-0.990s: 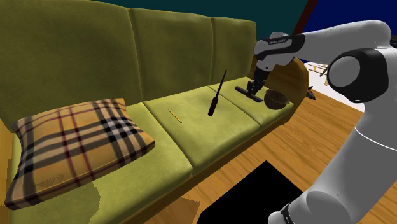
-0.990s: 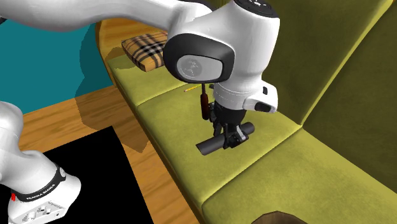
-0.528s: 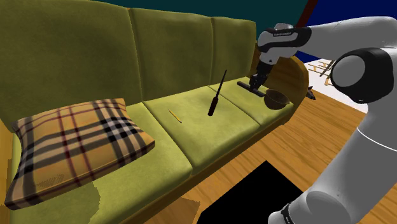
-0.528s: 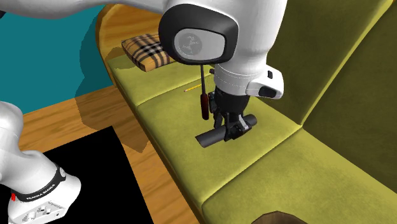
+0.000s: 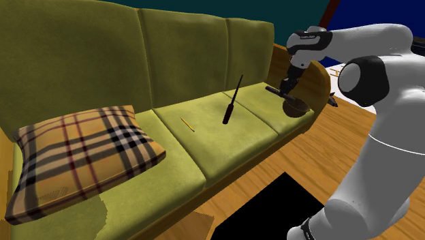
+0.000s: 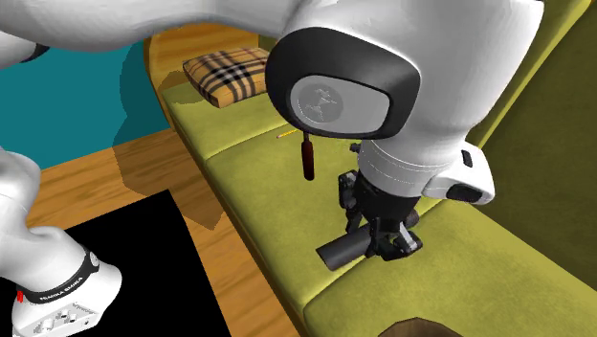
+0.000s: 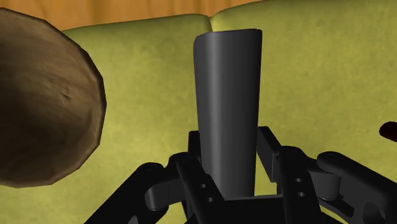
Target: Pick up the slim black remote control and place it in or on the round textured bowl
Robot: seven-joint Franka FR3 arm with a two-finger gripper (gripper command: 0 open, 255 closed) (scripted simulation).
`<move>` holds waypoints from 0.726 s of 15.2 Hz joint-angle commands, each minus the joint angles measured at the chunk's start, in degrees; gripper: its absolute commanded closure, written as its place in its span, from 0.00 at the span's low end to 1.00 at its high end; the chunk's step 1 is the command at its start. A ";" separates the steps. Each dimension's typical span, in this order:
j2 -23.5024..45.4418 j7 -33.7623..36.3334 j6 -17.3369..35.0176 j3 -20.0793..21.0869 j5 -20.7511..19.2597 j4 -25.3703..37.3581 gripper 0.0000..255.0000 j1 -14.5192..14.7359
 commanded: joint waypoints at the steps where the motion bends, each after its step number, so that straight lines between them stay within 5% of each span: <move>1: 2.60 -2.66 -1.18 -0.56 1.15 3.26 1.00 -2.26; 11: 20.97 -12.90 -11.61 -0.73 8.02 30.20 1.00 -17.91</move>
